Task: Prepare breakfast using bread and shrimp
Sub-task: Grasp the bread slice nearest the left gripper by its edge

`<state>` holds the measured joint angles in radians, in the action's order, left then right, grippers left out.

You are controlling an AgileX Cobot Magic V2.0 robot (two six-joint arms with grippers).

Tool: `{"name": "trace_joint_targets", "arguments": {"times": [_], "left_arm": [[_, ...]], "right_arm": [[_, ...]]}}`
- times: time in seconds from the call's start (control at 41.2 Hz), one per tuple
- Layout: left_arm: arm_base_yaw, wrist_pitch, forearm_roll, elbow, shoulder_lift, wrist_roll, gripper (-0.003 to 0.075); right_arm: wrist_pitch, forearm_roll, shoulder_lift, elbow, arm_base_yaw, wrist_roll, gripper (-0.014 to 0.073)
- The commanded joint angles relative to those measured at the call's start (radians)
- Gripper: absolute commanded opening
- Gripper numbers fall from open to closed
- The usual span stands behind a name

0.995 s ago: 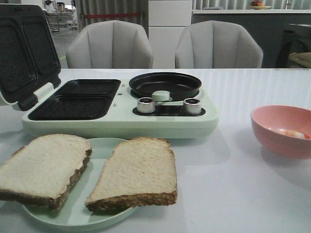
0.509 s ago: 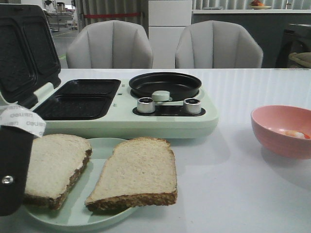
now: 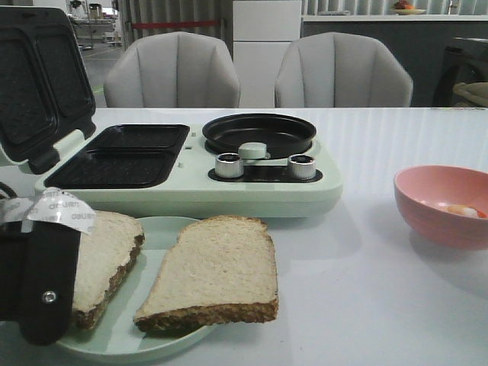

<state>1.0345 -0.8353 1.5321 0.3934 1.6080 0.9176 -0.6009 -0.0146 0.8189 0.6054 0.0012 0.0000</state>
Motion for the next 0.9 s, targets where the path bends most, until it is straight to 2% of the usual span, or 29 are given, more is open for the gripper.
{"name": "trace_joint_targets", "arguments": {"times": [0.0, 0.097, 0.267, 0.606, 0.873], "left_arm": [[0.006, -0.050, 0.015, 0.016, -0.020, 0.019, 0.0353], [0.006, -0.050, 0.015, 0.016, -0.020, 0.019, 0.0288], [0.006, -0.058, 0.015, 0.016, -0.020, 0.019, 0.0235], [0.011, -0.064, -0.002, 0.016, -0.029, 0.025, 0.0215], [0.072, -0.141, -0.034, 0.016, -0.120, 0.033, 0.0215]], "right_arm": [[0.059, 0.015, 0.000, 0.036, -0.002, 0.000, 0.0505], [0.059, 0.015, 0.000, 0.036, -0.002, 0.000, 0.0505], [0.059, 0.015, 0.000, 0.036, -0.002, 0.000, 0.0505], [0.059, 0.015, 0.000, 0.036, -0.002, 0.000, 0.0505], [0.059, 0.015, 0.000, 0.036, -0.002, 0.000, 0.0505]]}}
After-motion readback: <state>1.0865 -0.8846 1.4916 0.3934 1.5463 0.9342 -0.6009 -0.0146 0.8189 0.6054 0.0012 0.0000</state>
